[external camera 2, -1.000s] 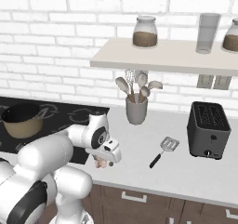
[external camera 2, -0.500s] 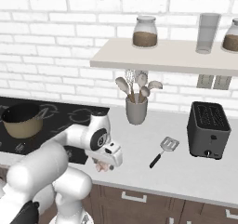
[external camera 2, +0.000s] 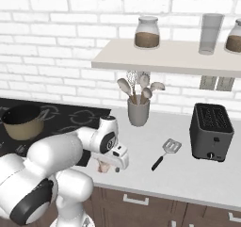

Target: Put the garlic and sweet potato in the pot. Retrieve the spatula and lightly stir the vegetables in the pot.

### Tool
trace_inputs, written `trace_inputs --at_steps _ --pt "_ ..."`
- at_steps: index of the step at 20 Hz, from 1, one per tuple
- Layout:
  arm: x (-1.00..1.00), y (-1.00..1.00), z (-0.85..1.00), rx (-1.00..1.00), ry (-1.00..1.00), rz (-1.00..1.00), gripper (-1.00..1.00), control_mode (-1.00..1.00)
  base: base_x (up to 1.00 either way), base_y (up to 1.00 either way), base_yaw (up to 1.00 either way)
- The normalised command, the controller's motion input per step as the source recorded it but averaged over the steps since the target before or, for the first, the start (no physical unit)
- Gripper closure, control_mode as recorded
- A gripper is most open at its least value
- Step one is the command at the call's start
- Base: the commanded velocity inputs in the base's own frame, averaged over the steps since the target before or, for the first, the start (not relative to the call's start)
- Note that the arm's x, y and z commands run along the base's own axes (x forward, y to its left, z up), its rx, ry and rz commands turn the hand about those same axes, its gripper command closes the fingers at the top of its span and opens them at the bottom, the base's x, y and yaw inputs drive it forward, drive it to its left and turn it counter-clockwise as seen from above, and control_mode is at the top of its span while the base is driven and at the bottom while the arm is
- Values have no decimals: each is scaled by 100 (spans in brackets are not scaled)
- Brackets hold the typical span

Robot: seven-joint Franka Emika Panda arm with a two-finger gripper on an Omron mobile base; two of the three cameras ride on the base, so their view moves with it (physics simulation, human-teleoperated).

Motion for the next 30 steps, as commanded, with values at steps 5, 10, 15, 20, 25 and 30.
trace_inputs --at_steps 5,10,15,20,25,30 --pt "-28 37 -20 0 0 0 -100 -100 0 0 0" --pt "-1 26 11 0 -6 0 -100 -100 0 0 0" --pt "-8 0 3 0 0 -1 -100 -100 0 0 0" --pt "-16 6 -6 0 0 -1 -100 -100 0 0 0" --pt "-9 1 -12 0 0 -2 -100 -100 0 0 0" --pt "-4 0 -9 0 0 -3 100 -100 0 0 0"
